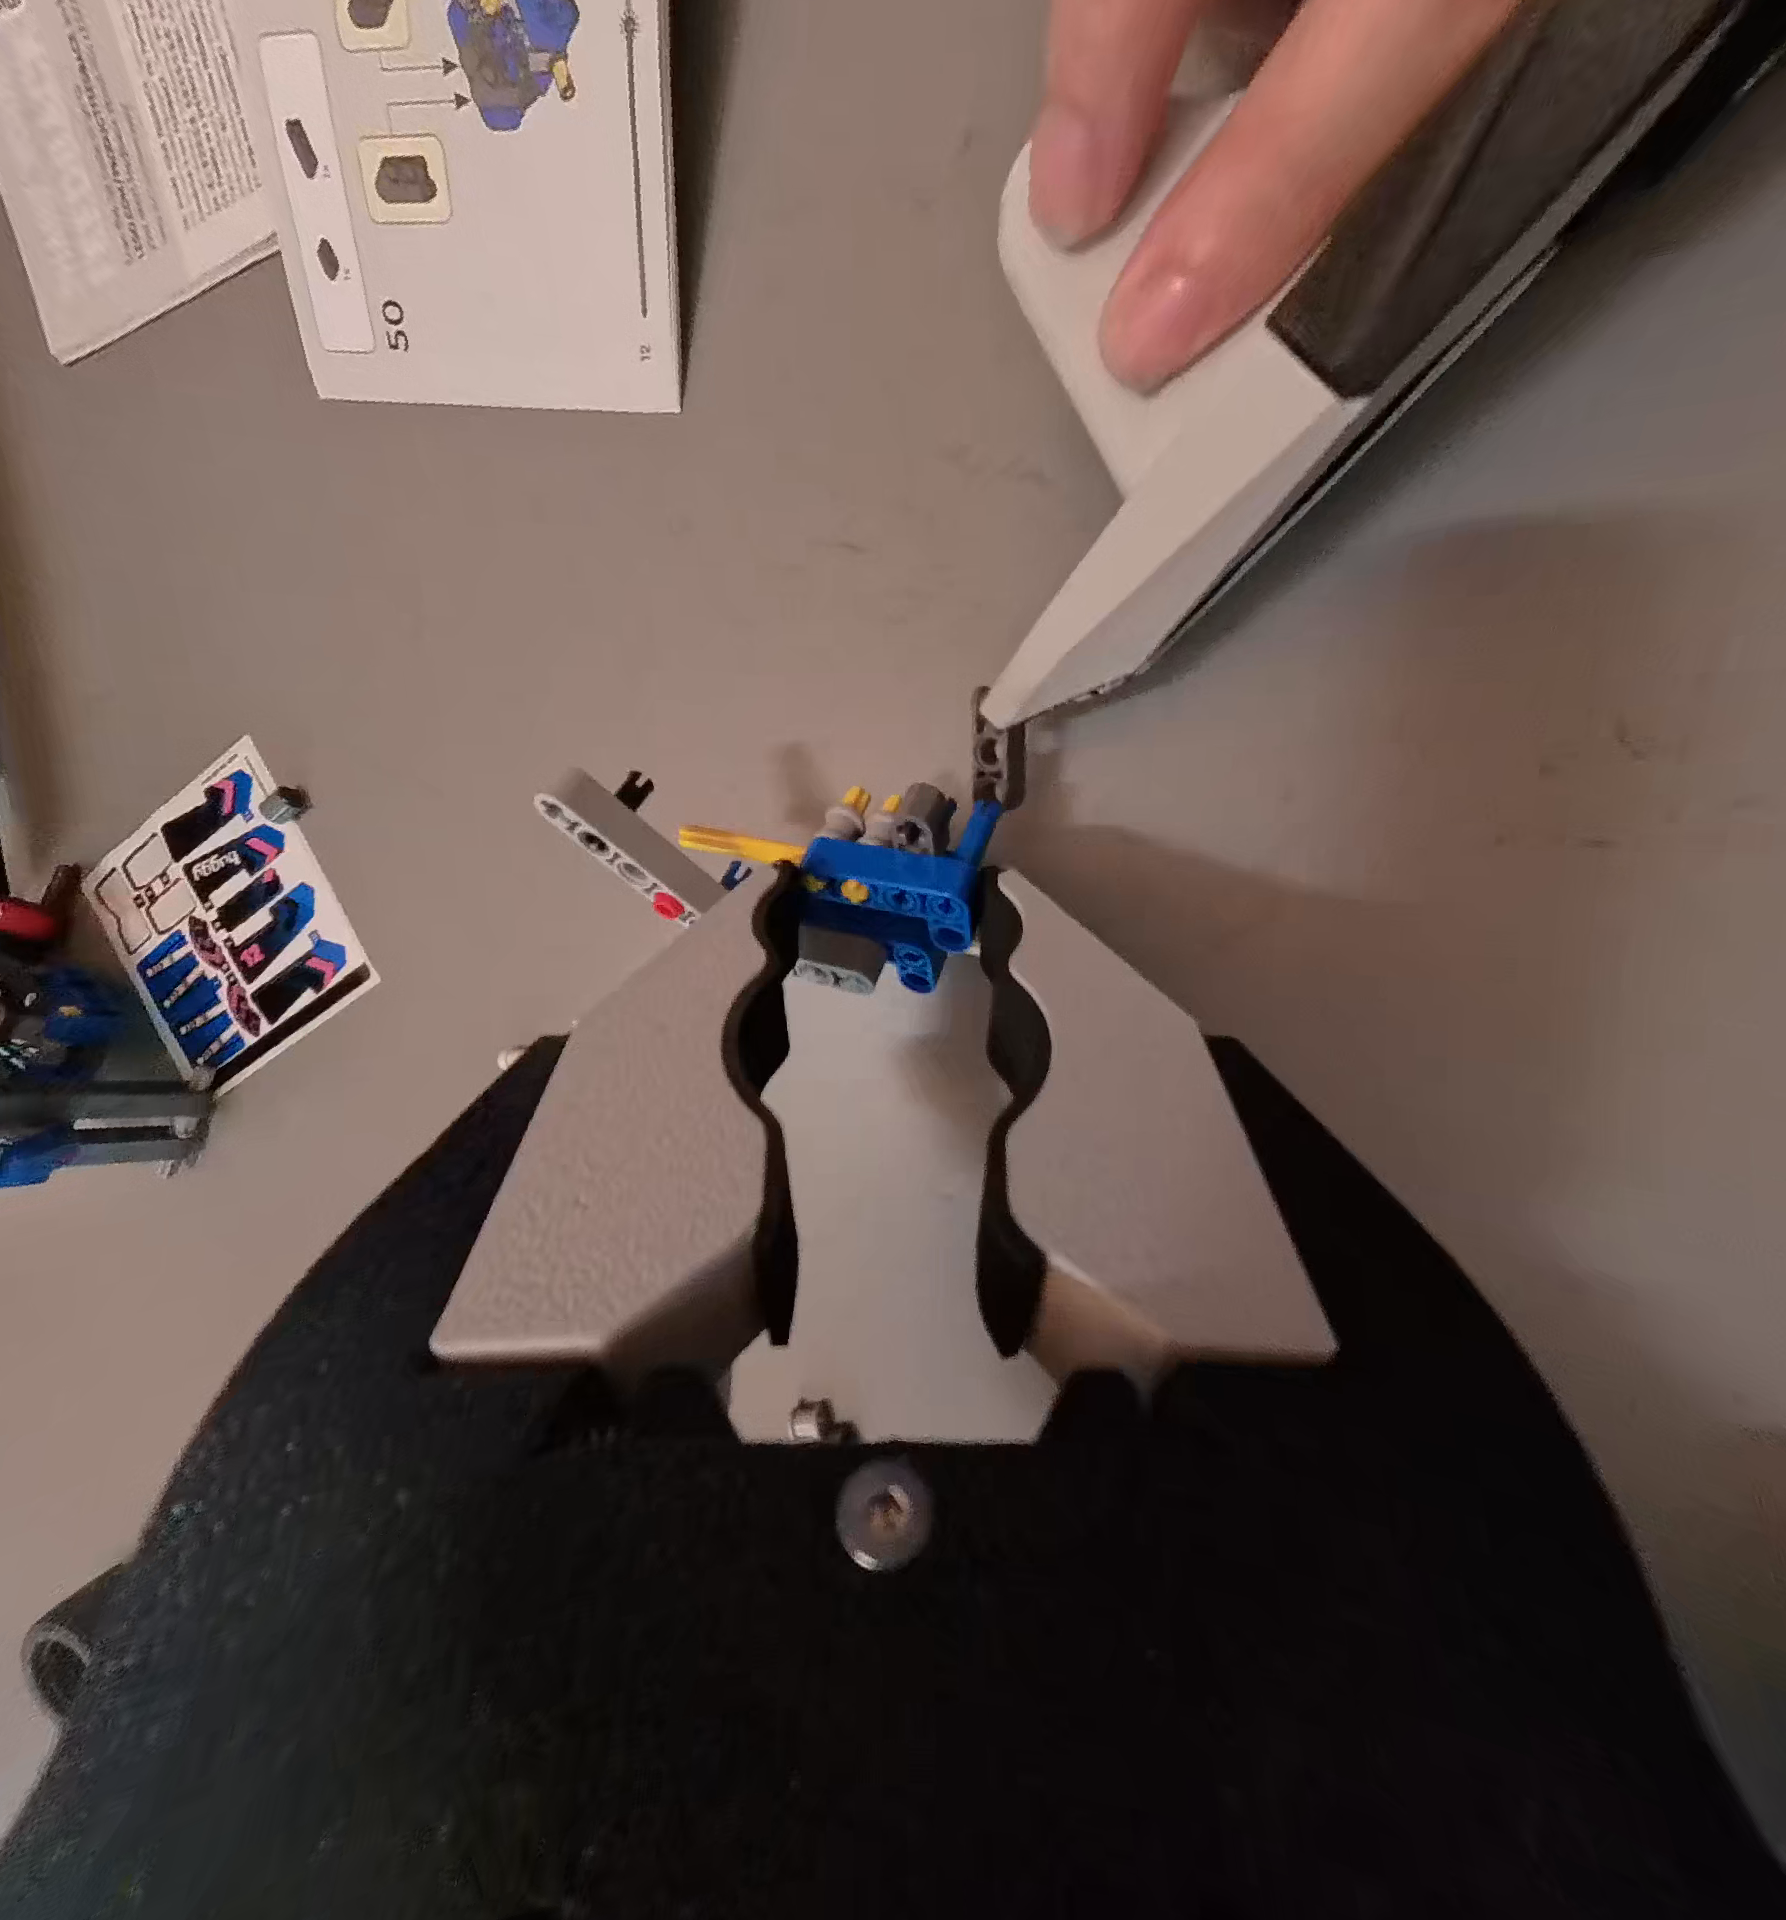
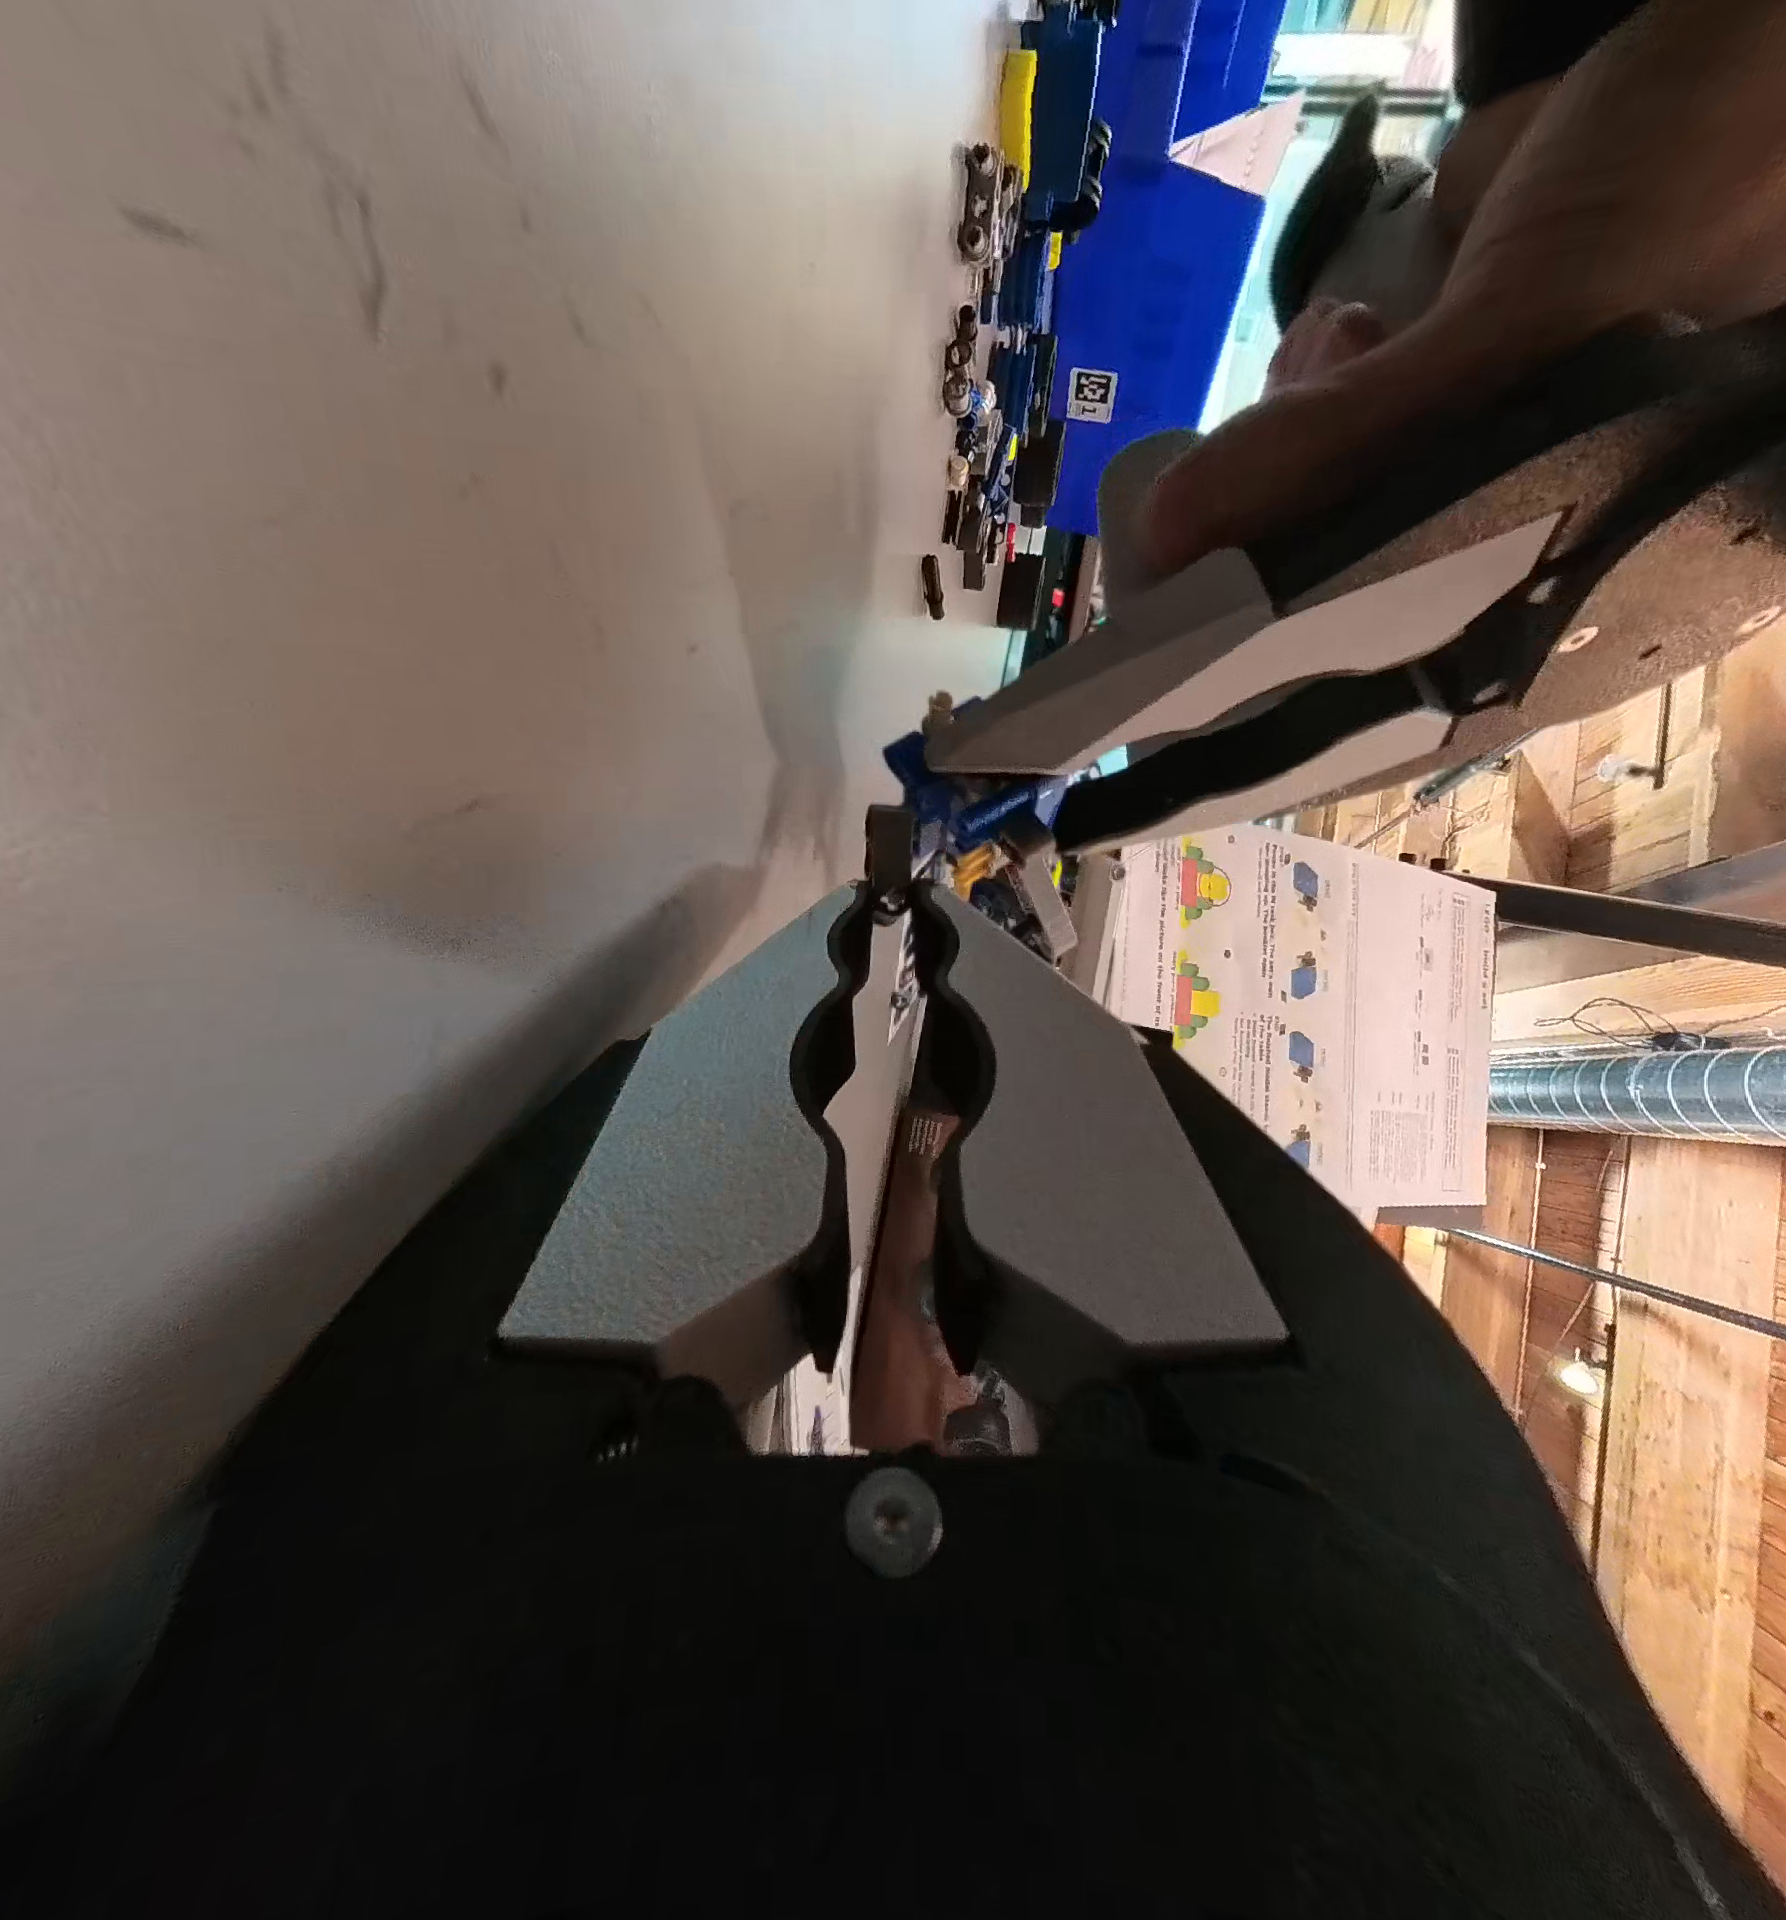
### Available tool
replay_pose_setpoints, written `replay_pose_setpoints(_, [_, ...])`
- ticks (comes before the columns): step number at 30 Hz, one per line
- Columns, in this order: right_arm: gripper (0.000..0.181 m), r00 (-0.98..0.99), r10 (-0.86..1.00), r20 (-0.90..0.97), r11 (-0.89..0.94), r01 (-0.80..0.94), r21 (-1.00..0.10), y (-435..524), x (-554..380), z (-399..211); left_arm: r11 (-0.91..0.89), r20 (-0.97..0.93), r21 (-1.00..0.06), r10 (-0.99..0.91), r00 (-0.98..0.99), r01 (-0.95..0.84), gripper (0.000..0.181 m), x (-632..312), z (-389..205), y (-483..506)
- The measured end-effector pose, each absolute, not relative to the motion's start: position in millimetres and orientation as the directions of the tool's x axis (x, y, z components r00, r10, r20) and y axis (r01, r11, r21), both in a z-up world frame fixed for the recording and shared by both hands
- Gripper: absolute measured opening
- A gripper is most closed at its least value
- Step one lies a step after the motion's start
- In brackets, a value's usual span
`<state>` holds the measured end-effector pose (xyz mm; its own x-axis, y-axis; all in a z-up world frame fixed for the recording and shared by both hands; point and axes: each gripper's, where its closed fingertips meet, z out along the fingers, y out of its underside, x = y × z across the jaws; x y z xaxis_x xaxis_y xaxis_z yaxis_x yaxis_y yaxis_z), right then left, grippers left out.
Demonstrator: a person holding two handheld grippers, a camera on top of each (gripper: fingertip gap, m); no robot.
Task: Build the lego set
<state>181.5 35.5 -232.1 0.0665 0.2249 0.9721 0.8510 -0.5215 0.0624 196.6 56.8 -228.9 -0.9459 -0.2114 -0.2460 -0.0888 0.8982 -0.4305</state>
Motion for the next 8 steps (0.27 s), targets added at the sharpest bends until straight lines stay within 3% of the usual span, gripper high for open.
replay_pose_setpoints(8, [0.005, 0.005, 0.222, 0.975, -0.521, 0.846, 0.114, 36.6, 181.5, -228.1, 0.906, -0.145, -0.398, -0.218, -0.965, -0.145, 0.031, 196.5, -230.9, 49.9])
